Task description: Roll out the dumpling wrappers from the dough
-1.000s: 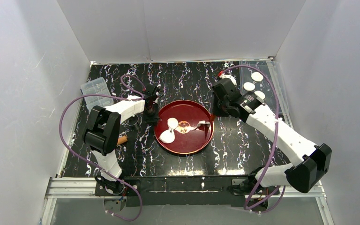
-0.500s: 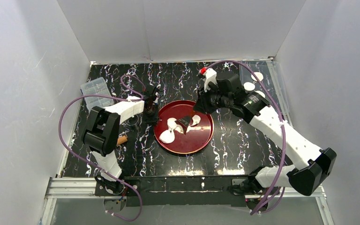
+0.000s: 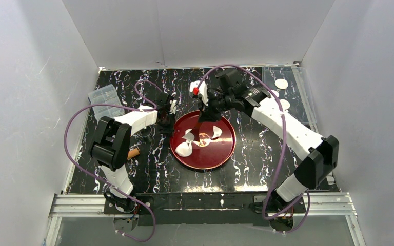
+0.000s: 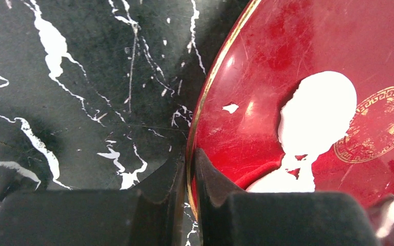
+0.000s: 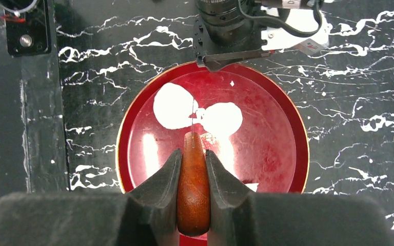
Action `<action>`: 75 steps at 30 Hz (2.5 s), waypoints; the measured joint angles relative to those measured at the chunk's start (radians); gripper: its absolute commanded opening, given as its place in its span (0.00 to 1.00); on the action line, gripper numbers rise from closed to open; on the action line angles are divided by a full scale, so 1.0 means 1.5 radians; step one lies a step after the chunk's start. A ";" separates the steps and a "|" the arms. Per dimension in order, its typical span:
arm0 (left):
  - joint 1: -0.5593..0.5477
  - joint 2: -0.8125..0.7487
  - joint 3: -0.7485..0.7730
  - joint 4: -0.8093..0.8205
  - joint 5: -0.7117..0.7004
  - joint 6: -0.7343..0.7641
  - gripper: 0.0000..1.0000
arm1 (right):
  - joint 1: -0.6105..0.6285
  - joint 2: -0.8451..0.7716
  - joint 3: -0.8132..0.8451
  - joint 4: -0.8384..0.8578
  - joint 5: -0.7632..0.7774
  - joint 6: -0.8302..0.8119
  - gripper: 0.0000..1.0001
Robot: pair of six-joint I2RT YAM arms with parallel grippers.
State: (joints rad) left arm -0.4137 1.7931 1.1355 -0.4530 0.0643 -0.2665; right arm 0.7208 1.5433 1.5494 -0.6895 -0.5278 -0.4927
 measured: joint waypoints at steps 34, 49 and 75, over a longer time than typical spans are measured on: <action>0.000 0.000 -0.004 0.009 0.015 0.013 0.00 | 0.050 0.121 0.065 -0.018 0.037 -0.091 0.01; 0.000 0.000 -0.004 0.008 0.014 0.009 0.00 | 0.101 0.202 0.188 -0.100 0.105 -0.068 0.01; 0.000 0.000 -0.004 0.002 0.004 0.000 0.00 | 0.156 0.058 0.013 -0.063 0.136 -0.052 0.01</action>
State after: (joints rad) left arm -0.4137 1.7935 1.1301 -0.4500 0.0704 -0.2668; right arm 0.9550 1.6299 1.5692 -0.7845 -0.3237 -0.5713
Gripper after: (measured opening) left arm 0.074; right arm 0.234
